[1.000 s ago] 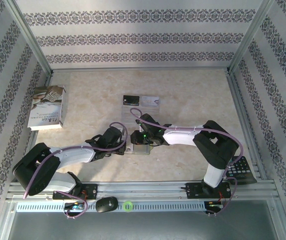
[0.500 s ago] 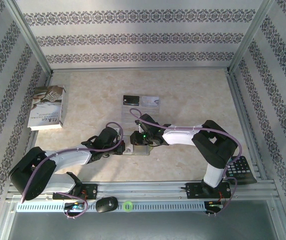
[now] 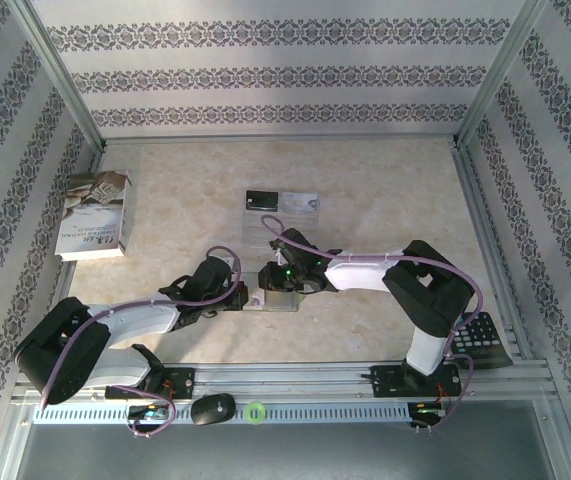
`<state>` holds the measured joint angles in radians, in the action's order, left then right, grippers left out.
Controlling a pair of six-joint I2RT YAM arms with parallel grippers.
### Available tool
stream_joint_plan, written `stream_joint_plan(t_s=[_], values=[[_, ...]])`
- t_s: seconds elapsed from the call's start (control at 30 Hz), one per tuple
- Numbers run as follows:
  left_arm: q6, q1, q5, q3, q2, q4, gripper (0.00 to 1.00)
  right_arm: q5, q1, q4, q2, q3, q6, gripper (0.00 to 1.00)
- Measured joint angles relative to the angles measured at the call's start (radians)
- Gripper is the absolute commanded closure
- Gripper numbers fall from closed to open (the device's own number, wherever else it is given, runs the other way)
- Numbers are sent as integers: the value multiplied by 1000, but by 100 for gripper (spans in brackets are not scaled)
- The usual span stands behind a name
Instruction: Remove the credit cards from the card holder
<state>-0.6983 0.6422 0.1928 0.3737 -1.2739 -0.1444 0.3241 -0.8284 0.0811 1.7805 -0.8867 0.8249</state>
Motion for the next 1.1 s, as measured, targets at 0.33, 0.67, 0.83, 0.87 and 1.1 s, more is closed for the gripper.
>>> stream_joint_plan(t_s=[0.33,0.67,0.83,0.87,1.1], values=[[-44,-11,32,-14,28,-30,100,12,2,36,-12,35,19,78],[-76,-25,51,-35,28,-66,100,62,2,110,-8,64,68,83],[-88,-29,57,-37,28,-67,100,68,2,143,2,77,92,93],[-89,-29,57,-39,28,-67,100,69,2,148,3,78,97,99],[-96,-35,58,-45,34,-66,81,69,15,185,-9,112,100,100]])
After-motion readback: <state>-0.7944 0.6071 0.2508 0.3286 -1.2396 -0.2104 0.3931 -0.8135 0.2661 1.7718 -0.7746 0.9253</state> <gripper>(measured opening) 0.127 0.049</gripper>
